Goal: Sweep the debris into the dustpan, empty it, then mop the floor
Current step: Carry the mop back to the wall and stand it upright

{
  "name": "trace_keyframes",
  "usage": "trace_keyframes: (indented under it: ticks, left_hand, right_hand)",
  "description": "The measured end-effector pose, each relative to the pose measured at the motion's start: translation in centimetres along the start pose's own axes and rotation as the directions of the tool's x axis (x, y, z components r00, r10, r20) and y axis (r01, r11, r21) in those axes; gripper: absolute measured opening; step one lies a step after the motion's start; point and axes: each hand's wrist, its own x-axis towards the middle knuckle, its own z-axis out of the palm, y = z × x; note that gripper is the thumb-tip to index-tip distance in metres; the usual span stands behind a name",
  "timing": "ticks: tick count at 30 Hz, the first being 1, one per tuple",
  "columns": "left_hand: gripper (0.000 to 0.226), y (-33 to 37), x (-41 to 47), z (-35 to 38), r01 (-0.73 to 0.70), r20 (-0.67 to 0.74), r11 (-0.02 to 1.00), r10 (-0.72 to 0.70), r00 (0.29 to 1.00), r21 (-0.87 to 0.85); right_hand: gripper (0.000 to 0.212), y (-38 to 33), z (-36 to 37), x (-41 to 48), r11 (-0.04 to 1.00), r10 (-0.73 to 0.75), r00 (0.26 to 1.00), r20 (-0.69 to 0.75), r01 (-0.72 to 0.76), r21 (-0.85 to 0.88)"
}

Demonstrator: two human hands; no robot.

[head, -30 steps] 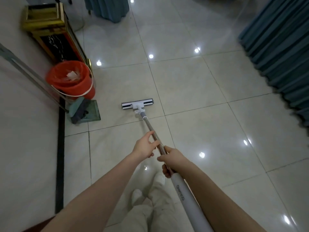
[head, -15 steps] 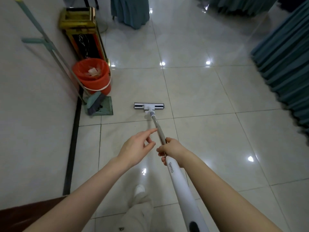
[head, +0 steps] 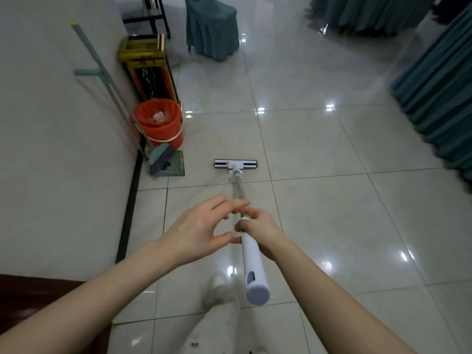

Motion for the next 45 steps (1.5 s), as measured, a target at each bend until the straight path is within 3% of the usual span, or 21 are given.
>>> trace_keyframes:
  ticks: [3,6,9,15,18,23,26,29,34,38,45]
  left_hand:
    - [0.073,3.1,-2.4,-0.3,-0.062,0.055,0.998,0.063,0.996,-0.027]
    - [0.073,5.8,-4.4,0.1,-0.136,0.073,0.988,0.141,0.987,-0.072]
    - [0.072,7.2,-5.8,1.3,-0.188,0.028,0.980,0.191,0.981,-0.065]
    - [0.047,8.4,-7.1,2.3,-0.205,-0.200,0.977,0.212,0.957,0.054]
    - [0.043,8.8,-6.9,2.0,-0.214,-0.252,0.970,0.237,0.938,0.115]
    - [0.037,9.0,-4.1,-1.2,-0.137,-0.373,0.990,0.132,0.918,0.013]
    - [0.036,9.4,-0.8,-4.0,-0.127,-0.438,0.992,0.103,0.893,-0.024]
    - [0.040,9.5,2.8,-6.7,-0.111,-0.463,0.993,0.084,0.882,-0.031]
    - [0.037,8.4,9.5,-11.9,-0.125,-0.491,0.991,0.087,0.867,-0.045]
    - [0.039,6.7,14.7,-16.3,-0.146,-0.505,0.988,0.148,0.850,0.045]
    - [0.038,2.8,24.0,-22.8,-0.191,-0.519,0.981,0.181,0.835,0.035]
  right_hand:
    - [0.029,0.9,0.0,-2.0,0.999,-0.005,1.000,-0.004,0.005,0.038]
    - [0.032,1.0,0.3,-4.1,0.979,0.063,0.998,0.024,-0.066,0.192]
    - [0.029,1.6,0.5,-5.8,0.997,-0.055,0.998,0.019,0.054,0.060]
    - [0.026,3.0,-0.6,-7.9,0.950,-0.265,0.962,0.061,0.272,-0.153]
    - [0.031,3.3,-2.1,-9.3,0.861,-0.377,0.921,0.098,0.388,-0.330]
    - [0.039,1.6,-5.4,-11.5,0.556,-0.627,0.768,0.131,0.560,-0.614]
    - [0.045,-1.2,-6.1,-12.2,0.438,-0.749,0.649,0.134,0.636,-0.635]
    - [0.050,-5.2,-6.1,-11.8,0.341,-0.798,0.581,0.164,0.658,-0.672]
    - [0.059,-12.1,-6.1,-8.7,0.270,-0.815,0.554,0.172,0.626,-0.732]
    - [0.065,-17.7,-6.1,-4.3,0.255,-0.798,0.573,0.188,0.603,-0.756]
    - [0.069,-28.2,-4.2,3.6,0.263,-0.851,0.513,0.113,0.603,-0.753]
